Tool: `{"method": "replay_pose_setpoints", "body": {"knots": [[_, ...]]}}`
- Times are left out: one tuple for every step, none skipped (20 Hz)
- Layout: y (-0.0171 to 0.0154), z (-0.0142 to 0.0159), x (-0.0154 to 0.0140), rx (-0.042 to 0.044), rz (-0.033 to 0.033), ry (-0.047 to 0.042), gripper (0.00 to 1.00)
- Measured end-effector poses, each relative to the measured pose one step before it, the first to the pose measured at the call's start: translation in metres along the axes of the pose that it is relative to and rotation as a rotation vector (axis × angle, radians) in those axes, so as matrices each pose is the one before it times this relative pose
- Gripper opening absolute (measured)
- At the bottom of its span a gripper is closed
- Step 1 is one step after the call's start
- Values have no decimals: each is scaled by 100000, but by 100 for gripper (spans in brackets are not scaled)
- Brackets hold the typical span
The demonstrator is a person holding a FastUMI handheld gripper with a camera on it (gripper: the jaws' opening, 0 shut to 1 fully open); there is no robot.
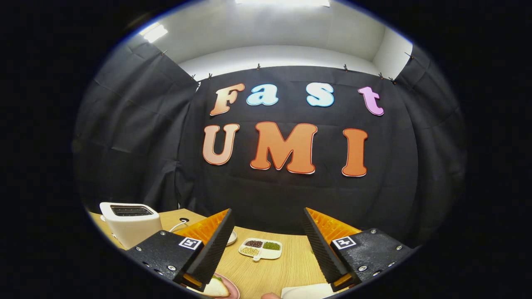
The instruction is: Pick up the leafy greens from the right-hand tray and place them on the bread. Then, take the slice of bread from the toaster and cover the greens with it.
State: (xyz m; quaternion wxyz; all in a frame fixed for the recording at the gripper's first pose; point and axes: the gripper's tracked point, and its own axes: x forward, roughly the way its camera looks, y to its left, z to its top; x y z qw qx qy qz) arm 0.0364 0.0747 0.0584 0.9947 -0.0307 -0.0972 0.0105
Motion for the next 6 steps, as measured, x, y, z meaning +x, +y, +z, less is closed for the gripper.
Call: {"method": "replay_pose_setpoints", "body": {"knots": [[-4,62,-7,-124,70,-101,98],[55,13,-26,74,155,28,98],[58,-43,-10,19,423,14,98],[-46,66,7,20,56,-147,98],[5,58,-8,-227,194,-109,98],[-14,93,-29,-179,40,-262,98]]}}
